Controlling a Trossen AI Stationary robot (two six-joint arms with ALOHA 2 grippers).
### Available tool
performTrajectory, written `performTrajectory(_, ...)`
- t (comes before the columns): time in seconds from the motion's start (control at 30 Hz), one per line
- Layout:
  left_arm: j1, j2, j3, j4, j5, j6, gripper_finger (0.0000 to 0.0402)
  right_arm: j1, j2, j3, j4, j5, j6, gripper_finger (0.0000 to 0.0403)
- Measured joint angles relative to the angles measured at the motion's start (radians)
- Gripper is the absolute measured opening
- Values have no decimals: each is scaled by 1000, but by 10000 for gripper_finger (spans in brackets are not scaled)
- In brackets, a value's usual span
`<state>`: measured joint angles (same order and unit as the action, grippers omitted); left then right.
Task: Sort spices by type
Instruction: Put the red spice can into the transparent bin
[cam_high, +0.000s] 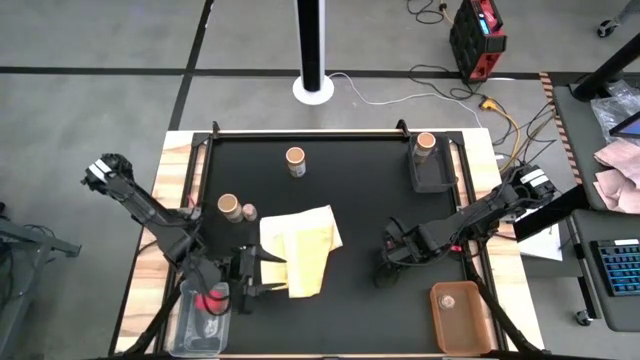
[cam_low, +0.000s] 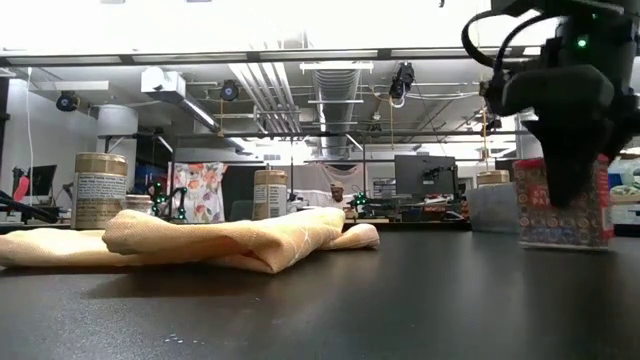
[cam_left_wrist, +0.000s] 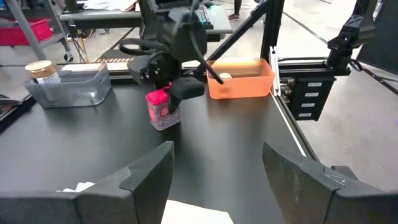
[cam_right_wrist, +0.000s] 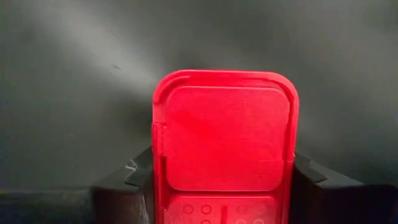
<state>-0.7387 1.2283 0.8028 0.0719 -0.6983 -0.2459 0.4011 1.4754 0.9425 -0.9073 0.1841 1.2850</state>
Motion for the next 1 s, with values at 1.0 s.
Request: performTrajectory(1.0,127,243,119,7,8,129,245,79,200,387,474,322,-1002,199)
